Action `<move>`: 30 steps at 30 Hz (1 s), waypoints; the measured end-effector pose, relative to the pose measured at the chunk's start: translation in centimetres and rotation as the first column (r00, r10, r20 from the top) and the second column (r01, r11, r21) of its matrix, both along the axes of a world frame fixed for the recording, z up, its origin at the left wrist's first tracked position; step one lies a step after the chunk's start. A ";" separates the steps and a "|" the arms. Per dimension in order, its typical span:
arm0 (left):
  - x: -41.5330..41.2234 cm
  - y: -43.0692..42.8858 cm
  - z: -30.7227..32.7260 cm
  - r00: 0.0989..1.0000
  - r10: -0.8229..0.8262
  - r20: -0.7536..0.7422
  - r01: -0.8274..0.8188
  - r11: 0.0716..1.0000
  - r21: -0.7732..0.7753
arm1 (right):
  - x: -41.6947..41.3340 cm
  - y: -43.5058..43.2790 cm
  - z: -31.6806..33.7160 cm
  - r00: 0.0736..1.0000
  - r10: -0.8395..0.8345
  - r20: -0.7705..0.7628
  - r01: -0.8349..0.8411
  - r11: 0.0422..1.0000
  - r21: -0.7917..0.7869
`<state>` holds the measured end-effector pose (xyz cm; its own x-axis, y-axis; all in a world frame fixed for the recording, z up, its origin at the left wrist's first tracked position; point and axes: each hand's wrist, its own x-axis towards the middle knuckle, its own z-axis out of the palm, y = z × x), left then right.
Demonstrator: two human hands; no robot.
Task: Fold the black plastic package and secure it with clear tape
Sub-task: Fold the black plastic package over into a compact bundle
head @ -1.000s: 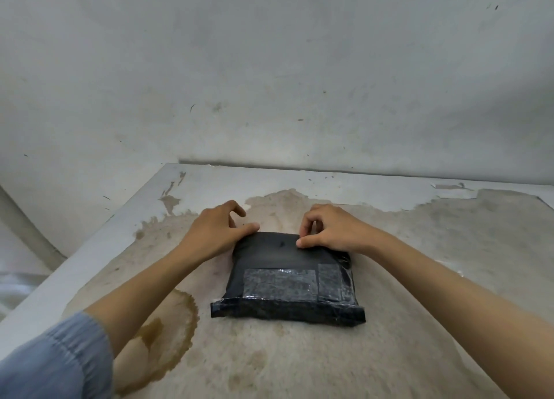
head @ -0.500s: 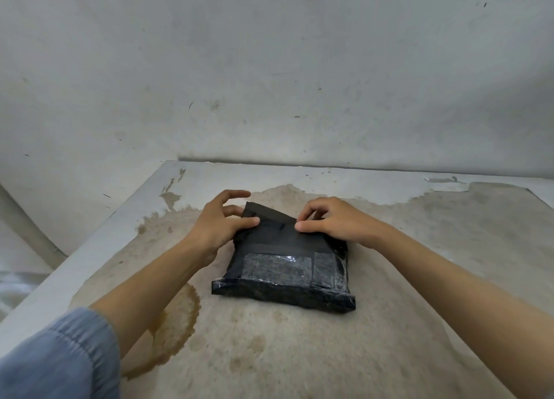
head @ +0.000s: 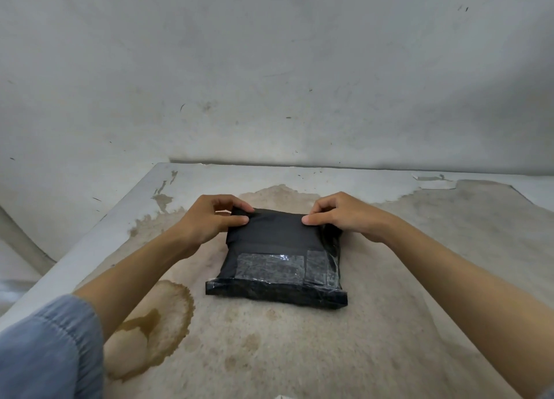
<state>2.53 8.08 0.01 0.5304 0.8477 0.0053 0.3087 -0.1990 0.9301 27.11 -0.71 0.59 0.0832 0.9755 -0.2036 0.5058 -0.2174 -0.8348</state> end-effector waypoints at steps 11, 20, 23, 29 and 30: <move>0.3 0.3 0.2 0.997 0.072 0.022 -0.072 0.997 0.018 | 1.1 -0.8 0.1 0.998 -0.061 -0.034 0.061 0.998 0.005; 0.6 0.1 -0.4 0.991 0.126 0.053 -0.130 0.988 0.080 | 1.5 -1.5 0.8 0.996 -0.061 0.061 0.065 0.996 -0.053; 0.6 0.1 -0.5 0.990 0.124 0.060 -0.129 0.988 0.084 | 1.3 -1.4 0.7 0.995 -0.067 0.070 0.071 0.996 -0.049; 0.2 0.6 -0.4 0.990 0.101 0.097 -0.105 0.994 0.039 | 1.2 -1.0 0.4 0.995 -0.093 -0.037 0.094 0.996 0.012; 0.1 0.6 -0.4 0.989 0.100 0.106 -0.103 0.994 0.022 | 1.3 -0.9 0.3 0.994 -0.092 -0.062 0.093 0.996 0.016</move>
<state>2.66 8.71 -0.43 0.4370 0.8959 0.0799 0.2301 -0.1972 0.9530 28.39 -1.62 0.89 0.1610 0.9680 -0.1924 0.4322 -0.2444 -0.8680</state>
